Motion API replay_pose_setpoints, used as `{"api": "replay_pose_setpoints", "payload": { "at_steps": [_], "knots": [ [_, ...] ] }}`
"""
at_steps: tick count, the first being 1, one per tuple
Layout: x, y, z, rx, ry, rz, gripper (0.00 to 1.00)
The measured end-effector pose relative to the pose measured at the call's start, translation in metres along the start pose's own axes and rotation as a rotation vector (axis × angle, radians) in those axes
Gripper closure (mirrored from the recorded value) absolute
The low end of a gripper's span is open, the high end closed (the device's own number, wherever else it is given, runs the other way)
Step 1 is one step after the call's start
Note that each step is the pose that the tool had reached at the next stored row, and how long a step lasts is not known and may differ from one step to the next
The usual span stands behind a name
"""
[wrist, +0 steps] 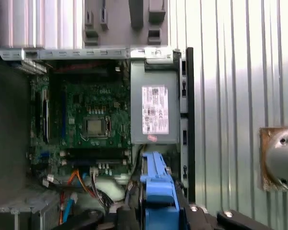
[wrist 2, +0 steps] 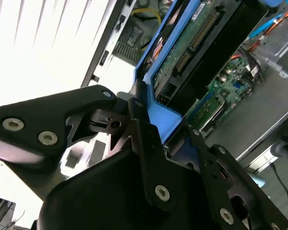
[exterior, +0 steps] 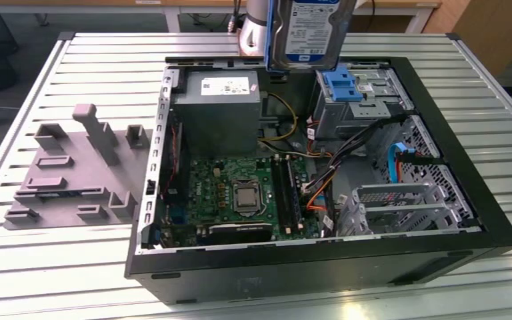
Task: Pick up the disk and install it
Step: 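Pick up the disk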
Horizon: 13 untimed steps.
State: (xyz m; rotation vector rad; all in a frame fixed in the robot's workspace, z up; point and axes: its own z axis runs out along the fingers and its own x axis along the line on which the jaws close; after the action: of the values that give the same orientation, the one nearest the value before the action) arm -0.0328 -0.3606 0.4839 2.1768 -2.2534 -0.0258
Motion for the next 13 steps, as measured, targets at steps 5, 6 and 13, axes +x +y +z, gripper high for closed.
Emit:
{"api": "replay_pose_setpoints", "payload": {
  "at_steps": [5, 6, 13],
  "knots": [
    [-0.0001, -0.0030, -0.0001, -0.0001, 0.0000, 0.000, 0.64],
    [-0.0001, -0.0031, -0.0001, -0.0001, 0.0000, 0.000, 0.64],
    [-0.0001, -0.0043, -0.0001, -0.0001, 0.0000, 0.000, 0.64]
  ]
}}
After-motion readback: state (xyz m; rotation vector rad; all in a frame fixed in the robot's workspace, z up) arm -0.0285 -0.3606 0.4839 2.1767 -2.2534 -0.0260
